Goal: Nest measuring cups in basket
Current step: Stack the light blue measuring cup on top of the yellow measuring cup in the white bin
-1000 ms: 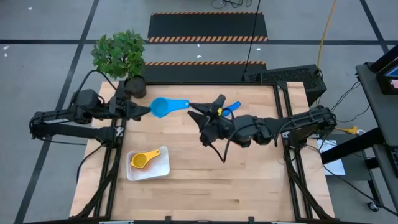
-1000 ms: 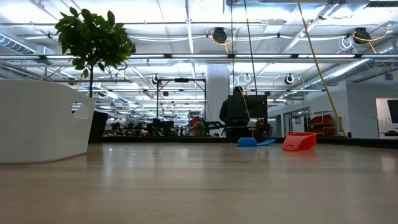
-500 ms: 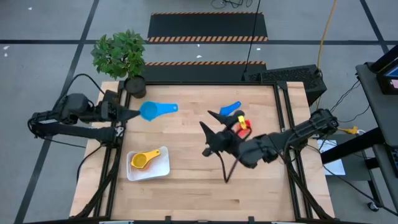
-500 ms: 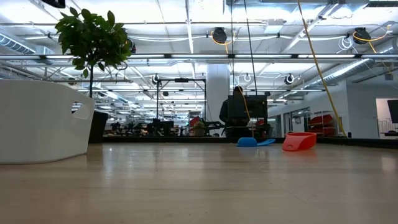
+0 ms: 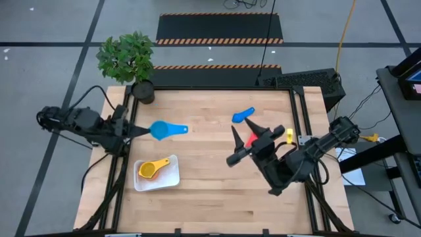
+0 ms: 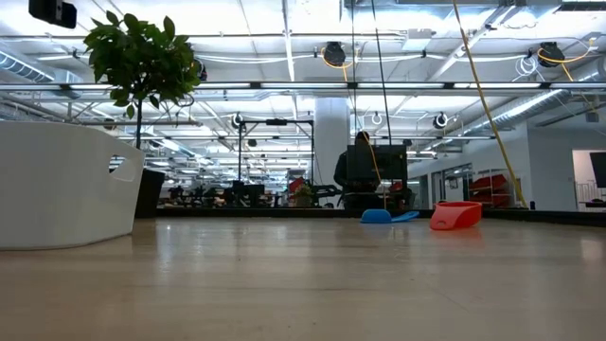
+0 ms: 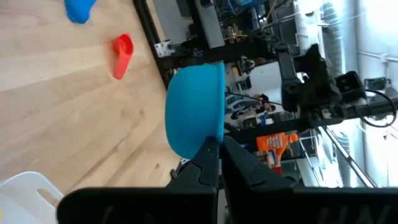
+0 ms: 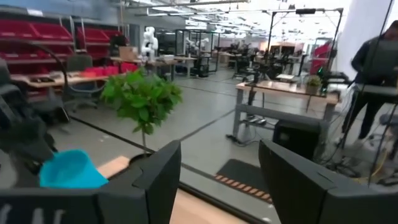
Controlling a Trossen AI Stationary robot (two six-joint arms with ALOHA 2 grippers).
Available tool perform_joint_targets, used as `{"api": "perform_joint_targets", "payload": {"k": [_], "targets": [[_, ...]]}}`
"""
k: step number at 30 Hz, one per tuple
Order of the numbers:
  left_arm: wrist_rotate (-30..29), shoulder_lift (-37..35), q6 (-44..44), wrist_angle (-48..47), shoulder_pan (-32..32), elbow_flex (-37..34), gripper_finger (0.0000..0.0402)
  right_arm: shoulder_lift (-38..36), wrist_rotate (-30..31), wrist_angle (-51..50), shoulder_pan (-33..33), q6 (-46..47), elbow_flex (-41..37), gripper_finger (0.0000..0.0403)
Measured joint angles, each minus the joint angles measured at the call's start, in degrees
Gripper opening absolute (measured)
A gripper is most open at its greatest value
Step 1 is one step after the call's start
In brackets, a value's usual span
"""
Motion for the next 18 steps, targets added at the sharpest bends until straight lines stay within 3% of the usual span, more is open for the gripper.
{"api": "perform_joint_targets", "payload": {"k": [12, 18], "targets": [[-16.2, 3.2, -11.3, 2.9, -16.5, -7.5, 0.0002, 0.0, 0.0, 0.1, -0.9, 1.5, 0.0, 0.0208], [-22.6, 3.4, -17.9, 2.8, -27.4, -11.7, 0.0003, 0.0, 0.0, 0.1, -1.7, -3.5, 0.0, 0.0208]]}}
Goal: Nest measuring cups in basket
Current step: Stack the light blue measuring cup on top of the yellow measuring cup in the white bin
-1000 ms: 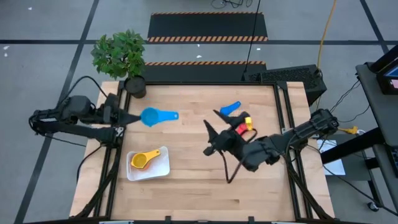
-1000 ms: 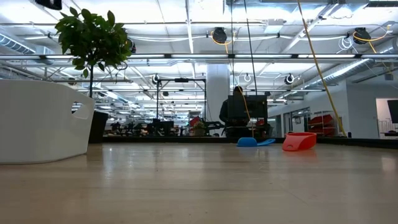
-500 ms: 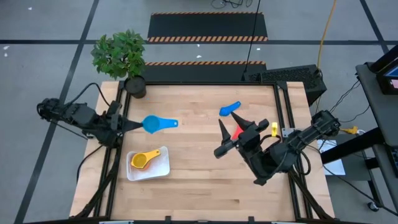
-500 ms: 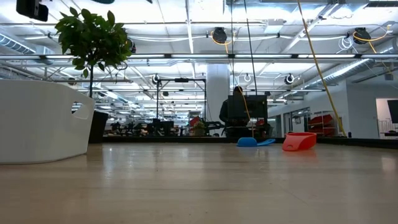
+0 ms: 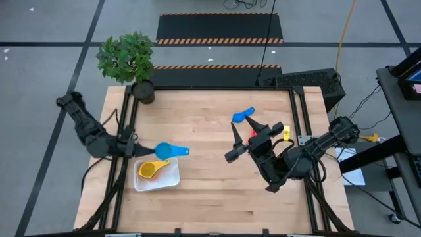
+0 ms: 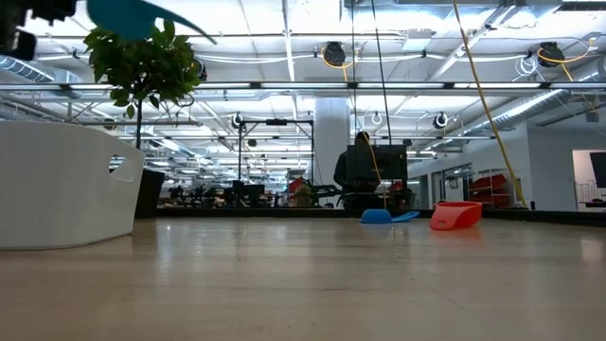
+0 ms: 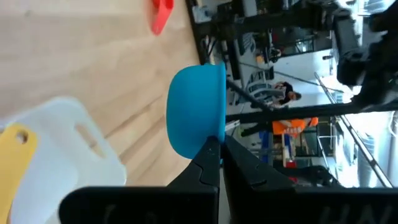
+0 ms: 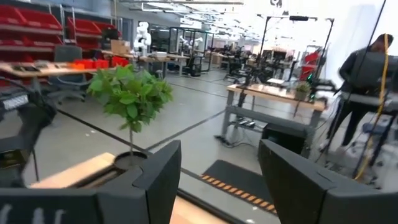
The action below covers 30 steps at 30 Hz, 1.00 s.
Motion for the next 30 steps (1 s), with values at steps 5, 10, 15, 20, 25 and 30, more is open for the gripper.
{"api": "perform_joint_targets", "payload": {"k": [5, 10, 15, 20, 25, 30], "targets": [[-6.5, 0.3, -8.7, 0.1, -9.7, -3.8, 0.0003, 0.0, 0.0, 0.0, -1.1, -5.7, 0.0, 0.0208], [-8.9, 0.6, -12.1, -0.1, -17.5, -6.8, 0.0003, 0.0, 0.0, 0.0, -2.5, -5.8, 0.0, 0.0208], [-9.0, 0.3, -18.3, -4.6, -24.4, -8.0, 0.0005, 0.0, 0.0, 0.0, -3.6, -5.9, 0.0, 0.0208], [-11.8, -0.4, -27.1, -12.3, -31.4, -7.9, 0.0003, 0.0, 0.0, 0.0, -3.4, -6.7, 0.0, 0.0208], [-17.3, -0.9, -35.7, -20.5, -37.5, -7.9, 0.0005, 0.0, 0.0, 0.0, -2.2, -6.1, 0.0, 0.0208], [-16.3, -0.9, -34.1, -21.1, -38.8, -8.5, 0.0007, 0.0, 0.0, 0.1, -0.6, -2.5, 0.1, 0.0208]]}}
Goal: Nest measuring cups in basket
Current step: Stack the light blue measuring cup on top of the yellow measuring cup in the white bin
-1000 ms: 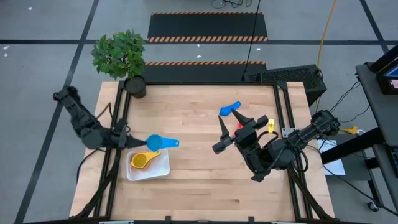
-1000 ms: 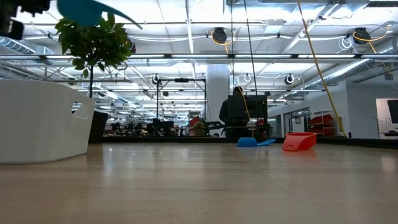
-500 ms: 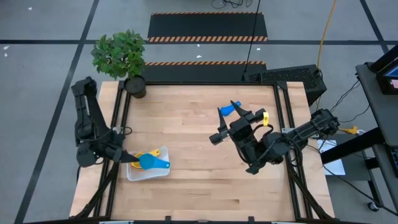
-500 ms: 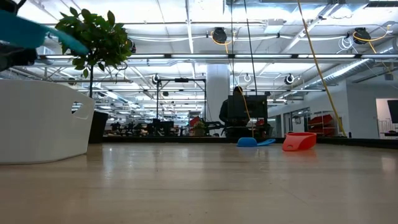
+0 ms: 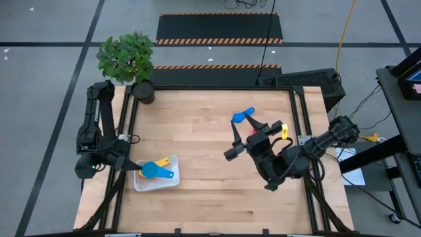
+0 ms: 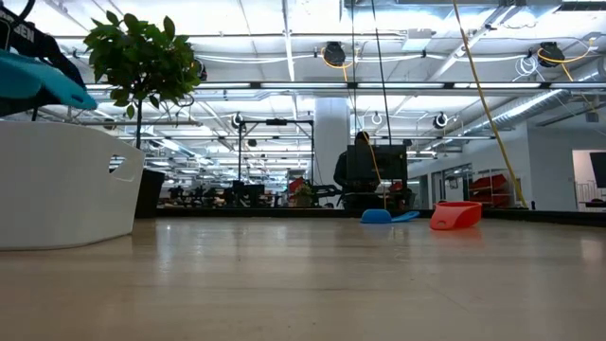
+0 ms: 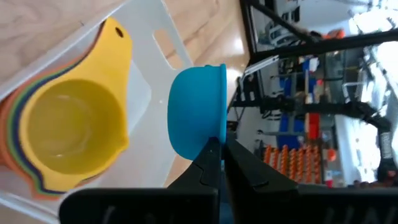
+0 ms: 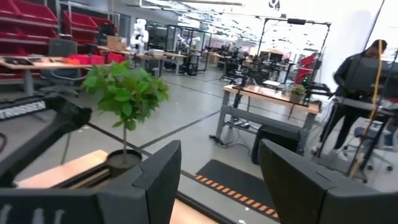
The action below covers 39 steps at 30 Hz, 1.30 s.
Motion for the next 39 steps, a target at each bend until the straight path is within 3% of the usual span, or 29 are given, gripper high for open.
{"api": "perform_joint_targets", "payload": {"k": [8, 13, 22, 26, 31, 39], "targets": [[2.9, 0.0, -3.5, -3.2, 1.3, -2.1, 0.0005, 0.0, 0.0, 0.0, 2.8, 4.9, 0.0, 0.0208], [-4.2, -1.8, -1.5, 1.2, 3.4, -1.8, 0.0003, 0.0, 0.0, 0.0, 2.9, 5.0, 0.0, 0.0208], [-4.5, -7.4, 4.2, -6.7, 4.6, 3.2, 0.0003, 0.0, 0.0, 0.0, 0.3, 4.8, 0.0, 0.0208], [2.6, -9.3, 10.9, -7.3, 4.6, 4.5, 0.0003, 0.0, 0.0, 0.0, 0.0, 4.8, 0.0, 0.0208], [11.3, -9.4, 13.4, -7.3, 4.4, 4.5, 0.0004, 0.0, 0.0, -0.1, 0.5, 4.8, 0.0, 0.0208], [13.0, -9.4, 15.6, -7.9, 2.6, 3.8, 0.0004, 0.0, 0.0, -0.9, 1.4, 4.8, 0.0, 0.0208]]}}
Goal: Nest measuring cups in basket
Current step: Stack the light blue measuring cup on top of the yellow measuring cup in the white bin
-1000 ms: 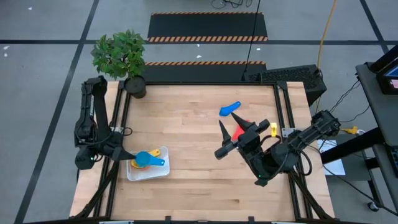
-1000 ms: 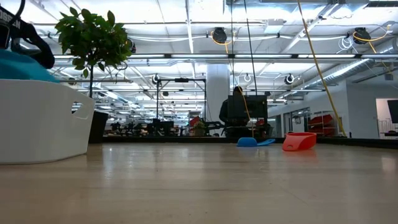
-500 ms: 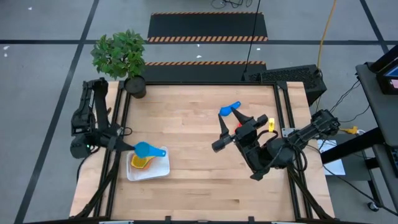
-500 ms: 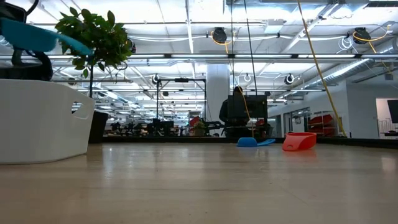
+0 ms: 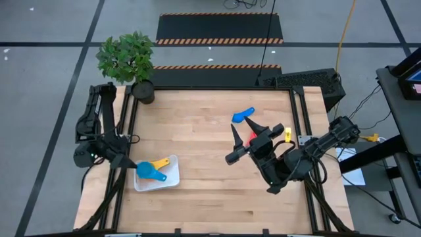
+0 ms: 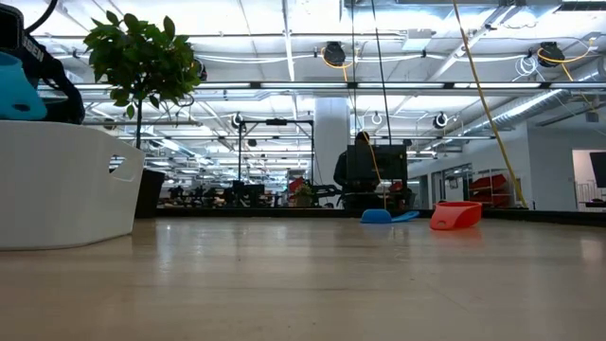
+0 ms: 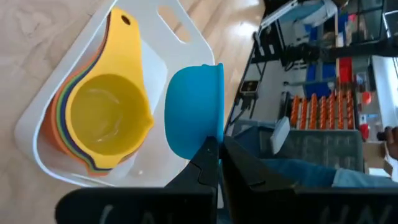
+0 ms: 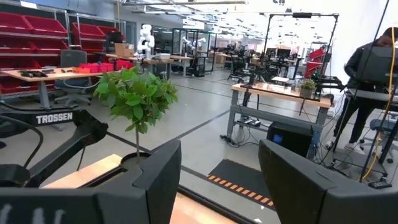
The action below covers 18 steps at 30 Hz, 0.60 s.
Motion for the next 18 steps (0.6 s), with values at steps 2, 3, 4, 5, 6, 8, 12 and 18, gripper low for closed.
{"api": "perform_joint_targets", "payload": {"k": [2, 3, 4, 5, 6, 8, 12, 18], "targets": [[-1.9, 0.0, -1.1, 0.2, 0.0, -0.6, 0.0003, 0.0, 0.0, -0.4, 0.0, 0.7, -0.5, 0.0208], [-3.2, 0.0, -2.2, 0.0, 0.0, -1.0, 0.0003, 0.0, 0.0, -0.5, 0.0, 1.2, -0.8, 0.0208], [-4.5, 0.0, -3.5, -0.2, 0.0, -1.5, 0.0003, 0.0, 0.0, -0.5, 0.0, 1.6, -1.2, 0.0208], [-5.6, 0.0, -5.0, -0.5, 0.0, -2.1, 0.0004, 0.0, 0.0, -0.6, 0.0, 2.1, -1.5, 0.0208], [-6.3, 0.0, -6.2, -0.6, 0.0, -2.7, 0.0004, 0.0, 0.0, -0.6, 0.0, 2.7, -1.7, 0.0208], [-7.4, 0.3, -6.8, 0.0, 0.0, -3.0, 0.0004, 0.0, 0.0, -0.5, 0.0, 4.6, -2.2, 0.0208], [-6.7, 1.2, -6.3, 0.6, -0.2, -3.0, 0.0003, 0.0, 0.0, -0.5, 0.3, 6.6, -2.4, 0.0208], [-6.1, 3.9, -5.9, 0.6, -0.9, -3.0, 0.0003, 0.0, 0.0, 1.1, 0.8, 5.8, -2.4, 0.0208]]}}
